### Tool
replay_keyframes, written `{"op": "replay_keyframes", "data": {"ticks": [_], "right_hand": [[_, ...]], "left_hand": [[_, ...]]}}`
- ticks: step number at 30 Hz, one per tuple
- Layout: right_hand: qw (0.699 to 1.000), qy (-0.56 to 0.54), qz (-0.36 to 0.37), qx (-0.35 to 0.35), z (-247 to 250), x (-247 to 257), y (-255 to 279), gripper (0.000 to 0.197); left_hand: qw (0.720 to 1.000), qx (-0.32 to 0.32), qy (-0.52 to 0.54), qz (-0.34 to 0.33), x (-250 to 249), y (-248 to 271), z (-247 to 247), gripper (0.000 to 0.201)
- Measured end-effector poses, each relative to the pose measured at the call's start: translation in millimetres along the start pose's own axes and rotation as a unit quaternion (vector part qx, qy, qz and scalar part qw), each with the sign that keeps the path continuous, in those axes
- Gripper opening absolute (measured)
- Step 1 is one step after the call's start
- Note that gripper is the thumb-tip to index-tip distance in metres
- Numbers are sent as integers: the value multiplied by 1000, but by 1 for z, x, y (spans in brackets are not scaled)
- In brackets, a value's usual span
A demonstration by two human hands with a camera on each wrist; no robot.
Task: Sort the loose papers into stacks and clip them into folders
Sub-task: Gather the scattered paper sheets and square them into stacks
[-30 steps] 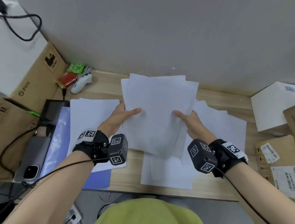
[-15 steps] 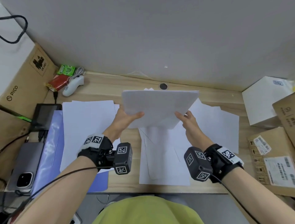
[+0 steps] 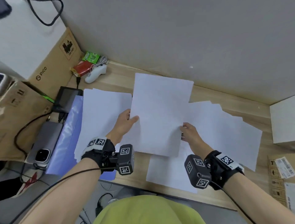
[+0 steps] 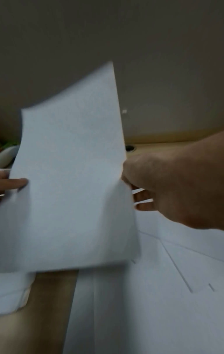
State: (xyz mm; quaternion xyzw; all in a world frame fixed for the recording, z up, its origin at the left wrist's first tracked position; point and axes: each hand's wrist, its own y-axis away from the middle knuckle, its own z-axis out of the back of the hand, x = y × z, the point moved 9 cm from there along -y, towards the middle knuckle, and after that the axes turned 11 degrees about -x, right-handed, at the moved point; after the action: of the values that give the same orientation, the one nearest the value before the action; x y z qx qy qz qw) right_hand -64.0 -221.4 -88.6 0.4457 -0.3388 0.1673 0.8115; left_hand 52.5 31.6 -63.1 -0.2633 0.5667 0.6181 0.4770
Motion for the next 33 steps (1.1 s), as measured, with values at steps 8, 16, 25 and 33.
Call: {"op": "replay_keyframes", "data": {"ticks": [8,16,25,33], "right_hand": [[979,67,5,193,-136,18,38,16],[963,86,27,256,-177,37,57,27],[968,127,-10,217,-188,-4,41,34],[964,136,-10,228,-188,-16,40,45]], "left_hand": [[984,-158,7,76,53,14,128,30],[968,-182,-165,47,51,-10,175,65],[954,-132,-261,63,86,1,165,59],[951,-237,-192,51,85,5,171,43]]}}
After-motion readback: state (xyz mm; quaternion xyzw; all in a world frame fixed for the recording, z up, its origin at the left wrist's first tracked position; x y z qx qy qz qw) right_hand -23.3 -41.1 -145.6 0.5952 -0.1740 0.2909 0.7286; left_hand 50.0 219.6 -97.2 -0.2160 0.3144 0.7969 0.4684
